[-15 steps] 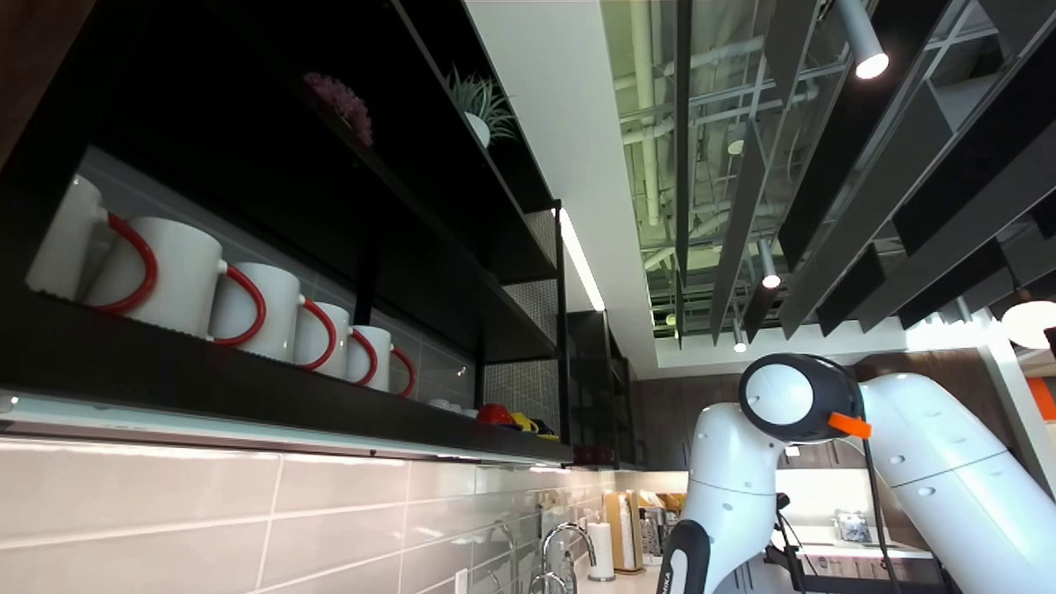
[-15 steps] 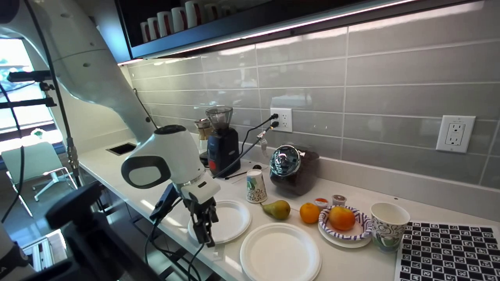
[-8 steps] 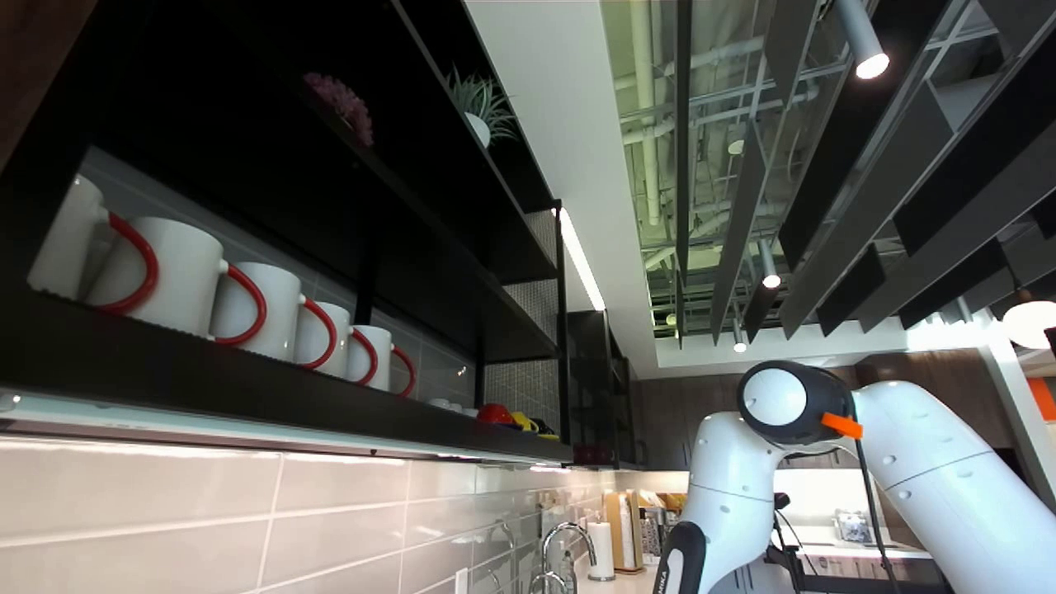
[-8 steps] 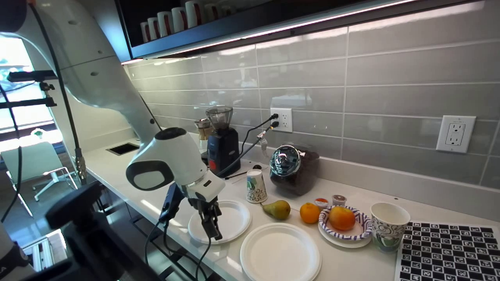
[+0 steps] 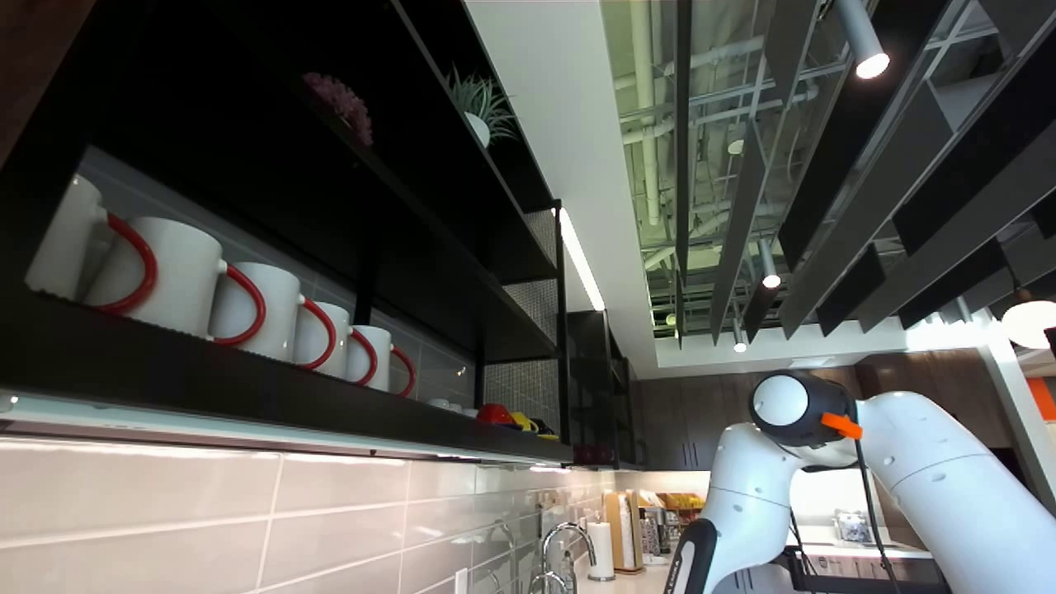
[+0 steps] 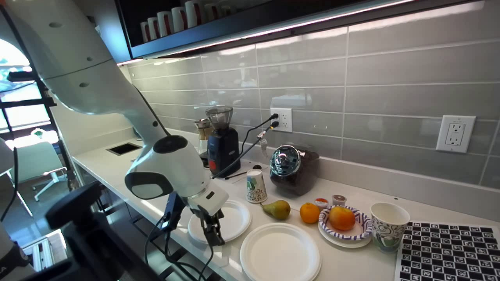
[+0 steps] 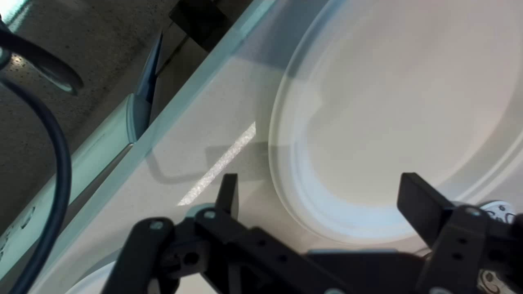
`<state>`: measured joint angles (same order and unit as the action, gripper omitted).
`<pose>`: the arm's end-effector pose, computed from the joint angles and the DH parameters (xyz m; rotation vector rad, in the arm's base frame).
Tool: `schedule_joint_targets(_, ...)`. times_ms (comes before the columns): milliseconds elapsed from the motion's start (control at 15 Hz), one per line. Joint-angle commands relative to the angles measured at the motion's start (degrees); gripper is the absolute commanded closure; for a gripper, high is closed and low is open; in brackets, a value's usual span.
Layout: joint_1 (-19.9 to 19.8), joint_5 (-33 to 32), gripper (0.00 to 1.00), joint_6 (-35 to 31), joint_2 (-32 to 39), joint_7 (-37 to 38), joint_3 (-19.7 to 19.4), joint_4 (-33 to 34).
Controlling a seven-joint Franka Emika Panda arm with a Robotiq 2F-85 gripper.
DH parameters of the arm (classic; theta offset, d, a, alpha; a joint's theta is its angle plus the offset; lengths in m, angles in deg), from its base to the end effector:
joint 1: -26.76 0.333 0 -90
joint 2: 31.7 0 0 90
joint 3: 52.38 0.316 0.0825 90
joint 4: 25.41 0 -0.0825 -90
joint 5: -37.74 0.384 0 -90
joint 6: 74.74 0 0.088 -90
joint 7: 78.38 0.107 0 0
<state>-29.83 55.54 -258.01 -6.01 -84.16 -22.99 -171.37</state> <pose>0.4068 -0.2193 0.1479 -2.7490 1.0927 -0.4138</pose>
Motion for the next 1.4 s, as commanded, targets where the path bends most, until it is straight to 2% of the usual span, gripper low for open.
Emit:
schedule_joint_targets(0, -8.97, -1.31, 0.0, -0.1, 4.91, -3.58, 7.01, 1.5)
schedule_joint_targets(67, -11.93, -1.71, 0.0, -0.14, 6.65, -4.89, 9.34, 1.88)
schedule_joint_targets(133, -14.6, -5.7, 0.0, -0.27, 7.99, -2.78, 10.76, 1.81)
schedule_joint_targets(333, -19.52, -10.05, 0.0, 0.15, 10.67, -2.83, 13.24, 1.7)
schedule_joint_targets(667, -24.96, -15.11, 0.0, 0.4, 14.35, -2.56, 14.64, 1.51)
schedule_joint_targets(1067, -28.99, -18.29, 0.0, 0.58, 18.02, -2.47, 16.66, 1.92)
schedule_joint_targets(1333, -33.29, -20.28, 0.0, 1.49, 22.43, -3.34, 19.87, 2.61)
